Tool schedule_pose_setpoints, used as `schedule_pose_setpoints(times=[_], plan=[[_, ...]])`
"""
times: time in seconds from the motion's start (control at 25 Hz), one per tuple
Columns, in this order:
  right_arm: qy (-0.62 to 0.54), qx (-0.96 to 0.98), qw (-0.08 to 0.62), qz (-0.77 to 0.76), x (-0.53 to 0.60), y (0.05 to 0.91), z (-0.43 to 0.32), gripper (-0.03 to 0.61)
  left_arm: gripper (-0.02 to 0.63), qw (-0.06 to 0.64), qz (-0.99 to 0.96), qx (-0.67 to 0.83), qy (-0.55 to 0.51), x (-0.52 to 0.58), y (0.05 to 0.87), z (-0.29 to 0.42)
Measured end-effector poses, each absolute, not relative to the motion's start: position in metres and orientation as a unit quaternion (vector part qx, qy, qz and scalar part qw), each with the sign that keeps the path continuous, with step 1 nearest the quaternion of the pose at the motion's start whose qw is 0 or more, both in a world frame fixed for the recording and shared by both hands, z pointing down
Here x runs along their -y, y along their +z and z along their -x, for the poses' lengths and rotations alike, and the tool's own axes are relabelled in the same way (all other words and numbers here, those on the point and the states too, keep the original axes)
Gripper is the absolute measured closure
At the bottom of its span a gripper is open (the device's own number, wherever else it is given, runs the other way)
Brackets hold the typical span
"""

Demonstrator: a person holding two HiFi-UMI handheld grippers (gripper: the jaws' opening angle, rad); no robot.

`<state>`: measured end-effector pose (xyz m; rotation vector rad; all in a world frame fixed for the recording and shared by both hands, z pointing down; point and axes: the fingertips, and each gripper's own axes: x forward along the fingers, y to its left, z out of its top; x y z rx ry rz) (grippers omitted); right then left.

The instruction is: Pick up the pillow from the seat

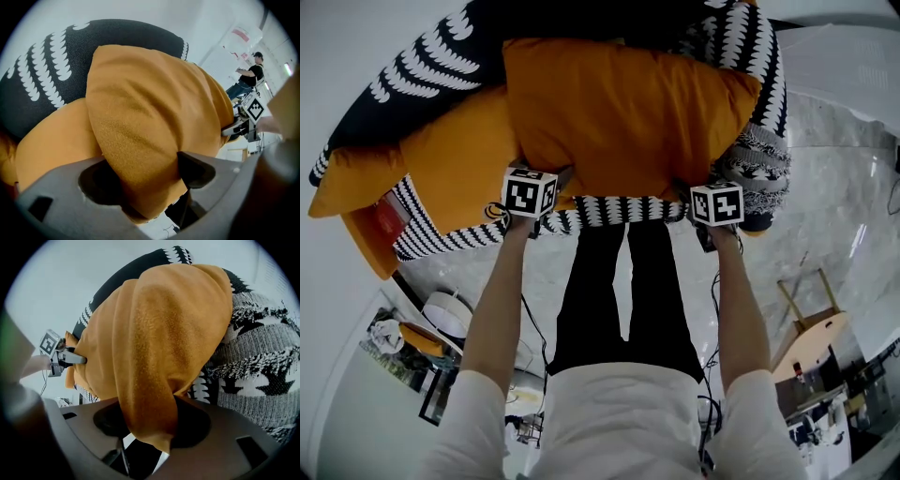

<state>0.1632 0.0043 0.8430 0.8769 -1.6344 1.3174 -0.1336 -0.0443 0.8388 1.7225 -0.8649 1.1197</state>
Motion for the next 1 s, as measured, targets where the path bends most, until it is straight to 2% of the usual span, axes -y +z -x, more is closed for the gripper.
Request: schedule_pose_setpoints(times=[0.2, 0.4, 1.0], plan=[[0.520, 0.634, 0.461, -0.340, -0.008, 0.839, -0.165, 0.363, 0.308, 0.434, -0.689, 0.352, 0.462, 0.042, 0.833, 0.130], [0.516, 0.629, 0.452, -0.366, -0.009, 0.819, -0.165, 0.384, 0.365, 0.425, -0.692, 0.361, 0.459, 0.038, 0.815, 0.127], [0.496, 0.642, 0.444, -0.380, -0.026, 0.750, -0.173, 0.407, 0.411, 0.430, -0.673, 0.409, 0.442, -0.002, 0.735, 0.120]])
